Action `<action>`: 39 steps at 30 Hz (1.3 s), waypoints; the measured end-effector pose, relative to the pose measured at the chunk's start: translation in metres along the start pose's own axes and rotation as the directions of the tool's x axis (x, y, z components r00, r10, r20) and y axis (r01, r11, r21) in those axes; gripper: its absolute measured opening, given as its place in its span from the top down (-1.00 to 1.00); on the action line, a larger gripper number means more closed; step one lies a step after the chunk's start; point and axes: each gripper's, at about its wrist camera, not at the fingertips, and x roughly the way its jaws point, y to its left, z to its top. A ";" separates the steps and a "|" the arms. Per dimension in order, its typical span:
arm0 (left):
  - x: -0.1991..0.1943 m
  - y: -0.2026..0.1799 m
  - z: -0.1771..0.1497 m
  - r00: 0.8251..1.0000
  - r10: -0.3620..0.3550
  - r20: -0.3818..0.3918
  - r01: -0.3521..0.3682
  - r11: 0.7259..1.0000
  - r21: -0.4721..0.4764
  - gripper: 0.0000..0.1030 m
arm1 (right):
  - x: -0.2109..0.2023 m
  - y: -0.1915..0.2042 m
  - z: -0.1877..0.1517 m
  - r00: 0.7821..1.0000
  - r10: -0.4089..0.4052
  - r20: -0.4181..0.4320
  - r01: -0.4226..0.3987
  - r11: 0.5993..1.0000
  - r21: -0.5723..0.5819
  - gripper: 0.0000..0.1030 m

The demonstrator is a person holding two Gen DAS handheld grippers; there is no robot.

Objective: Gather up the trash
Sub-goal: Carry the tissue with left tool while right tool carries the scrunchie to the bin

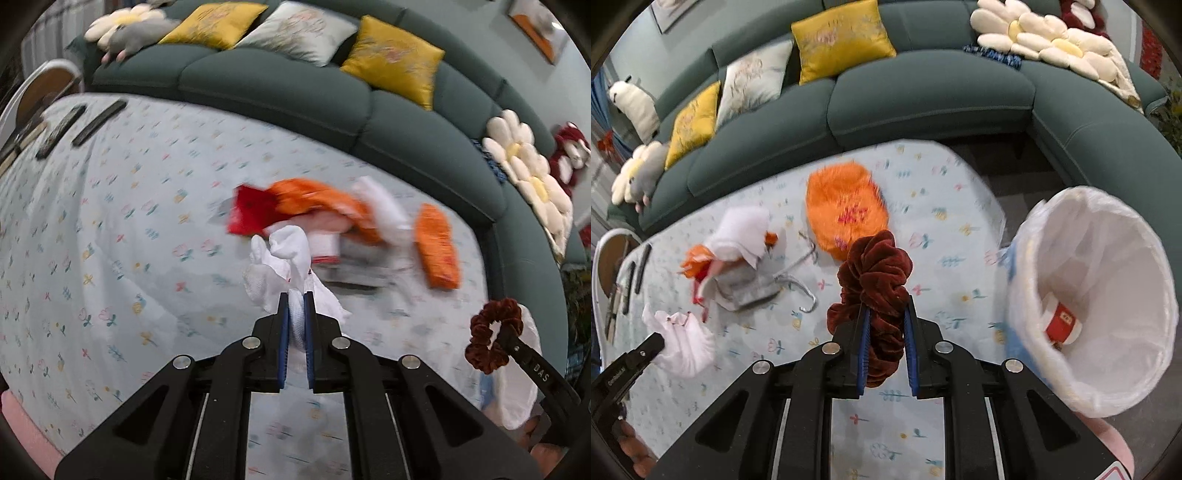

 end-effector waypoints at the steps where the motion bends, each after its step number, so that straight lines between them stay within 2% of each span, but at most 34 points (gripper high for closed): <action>1: -0.005 -0.011 0.000 1.000 -0.012 0.007 0.012 1.000 0.015 0.87 | -0.006 -0.003 0.001 1.000 0.003 0.011 -0.003 1.000 0.004 0.71; 10: -0.040 -0.112 -0.007 0.992 -0.118 0.054 0.107 0.980 0.169 0.87 | -0.061 -0.055 0.009 0.994 -0.003 0.109 -0.004 0.998 0.064 0.71; 16: -0.052 -0.184 -0.021 0.980 -0.195 0.050 0.173 0.944 0.280 0.86 | -0.089 -0.106 0.010 0.987 -0.037 0.156 0.018 0.993 0.121 0.71; 22: -0.053 -0.251 -0.046 0.967 -0.255 0.009 0.232 0.892 0.388 0.86 | -0.103 -0.154 0.008 0.982 -0.075 0.176 0.043 0.983 0.177 0.71; 31: -0.045 -0.311 -0.073 0.956 -0.290 -0.050 0.278 0.834 0.477 0.86 | -0.107 -0.205 0.000 0.978 -0.112 0.177 0.068 0.969 0.237 0.71; 39: -0.041 -0.332 -0.084 0.950 -0.301 -0.081 0.300 0.812 0.500 0.85 | -0.104 -0.217 -0.003 0.978 -0.116 0.175 0.067 0.963 0.262 0.69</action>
